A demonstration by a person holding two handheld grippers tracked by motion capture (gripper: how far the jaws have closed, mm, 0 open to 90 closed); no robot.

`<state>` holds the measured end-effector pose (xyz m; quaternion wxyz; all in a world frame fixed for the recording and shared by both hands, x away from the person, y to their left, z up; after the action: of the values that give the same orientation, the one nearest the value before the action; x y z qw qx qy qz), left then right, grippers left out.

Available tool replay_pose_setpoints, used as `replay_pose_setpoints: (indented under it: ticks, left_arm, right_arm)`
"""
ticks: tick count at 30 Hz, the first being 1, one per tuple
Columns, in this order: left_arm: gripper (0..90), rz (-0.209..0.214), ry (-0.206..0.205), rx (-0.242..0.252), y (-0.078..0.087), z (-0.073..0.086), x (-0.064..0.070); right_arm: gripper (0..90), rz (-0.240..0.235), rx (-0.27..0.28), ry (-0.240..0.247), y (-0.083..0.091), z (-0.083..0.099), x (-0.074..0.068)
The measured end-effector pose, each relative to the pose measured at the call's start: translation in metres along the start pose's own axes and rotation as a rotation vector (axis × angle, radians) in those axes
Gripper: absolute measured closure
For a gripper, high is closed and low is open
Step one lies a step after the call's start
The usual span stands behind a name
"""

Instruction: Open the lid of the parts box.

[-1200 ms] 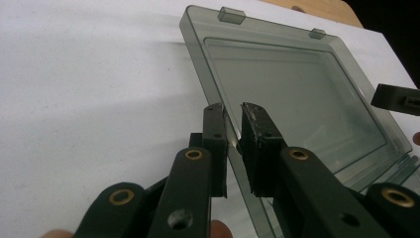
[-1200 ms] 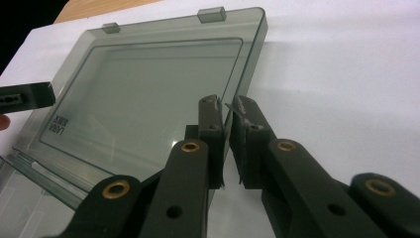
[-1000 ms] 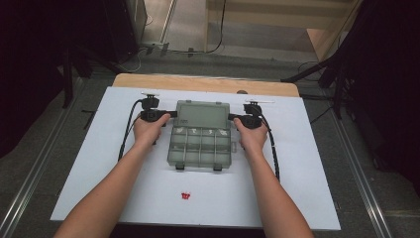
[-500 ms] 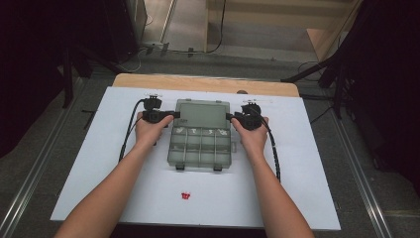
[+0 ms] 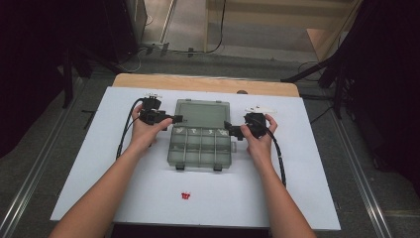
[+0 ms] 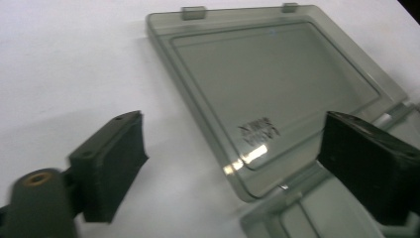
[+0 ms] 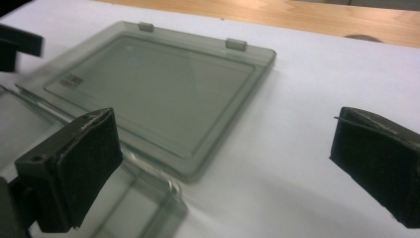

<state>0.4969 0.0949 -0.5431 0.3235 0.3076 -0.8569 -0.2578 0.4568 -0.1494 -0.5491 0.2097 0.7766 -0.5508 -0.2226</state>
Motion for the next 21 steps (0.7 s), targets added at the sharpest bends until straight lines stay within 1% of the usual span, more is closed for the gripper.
replay_pose_setpoints:
  ticks: [1, 3, 5, 6, 7, 9, 12, 14, 17, 18, 19, 21]
  left_arm:
    - [2.3, 0.0, -0.012, -0.004, 0.001, 0.0, 0.002]
    - [0.0, 0.009, -0.028, -0.006, 0.003, 0.001, 0.008]
    - [0.0, 0.025, -0.054, -0.011, 0.004, 0.003, 0.012]
    - [0.0, 0.028, -0.053, -0.005, 0.005, 0.004, 0.014]
    - [0.0, 0.031, -0.055, -0.009, 0.006, 0.004, 0.015]
    - [0.0, 0.052, -0.047, -0.011, 0.008, 0.006, 0.018]
    - [0.0, 0.058, -0.067, -0.006, 0.012, 0.007, 0.022]
    - [0.0, 0.053, -0.079, -0.015, 0.014, 0.009, 0.025]
    - [0.0, 0.061, -0.095, -0.025, 0.017, 0.011, 0.028]
    - [0.0, 0.059, -0.097, -0.029, 0.018, 0.012, 0.028]
    - [0.0, 0.067, -0.1, -0.027, 0.018, 0.013, 0.03]
    - [0.0, 0.07, -0.1, -0.03, 0.02, 0.015, 0.031]
  right_arm:
    - [0.0, 0.002, 0.004, -0.001, 0.002, 0.002, 0.001]
    - [0.0, 0.005, 0.011, -0.007, 0.007, 0.005, 0.005]
    - [0.0, 0.007, 0.019, -0.029, 0.013, 0.008, 0.006]
    - [0.0, 0.004, 0.027, -0.03, 0.016, 0.009, 0.007]
    - [0.0, 0.004, 0.032, -0.03, 0.019, 0.011, 0.008]
    - [0.0, 0.008, 0.038, -0.021, 0.024, 0.015, 0.009]
    - [0.0, 0.008, 0.044, -0.022, 0.032, 0.022, 0.01]
    - [0.1, 0.016, 0.054, -0.021, 0.037, 0.025, 0.012]
    - [4.1, 0.019, 0.068, -0.022, 0.046, 0.028, 0.013]
    - [5.0, 0.022, 0.07, -0.022, 0.049, 0.029, 0.013]
    - [5.9, 0.022, 0.074, -0.02, 0.052, 0.03, 0.013]
    - [6.2, 0.024, 0.089, -0.008, 0.059, 0.032, 0.012]
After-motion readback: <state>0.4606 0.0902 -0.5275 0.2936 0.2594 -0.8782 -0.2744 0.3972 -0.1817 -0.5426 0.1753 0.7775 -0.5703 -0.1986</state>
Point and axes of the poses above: each handheld gripper's, and its own axes: y roughly backward along the jaws, z roughly out of its underside, x roughly to its right, the point moved 10 cm from there along -y, roughly forward along the jaws, and after that the axes turned 7 degrees about z, right-handed, at the moved point
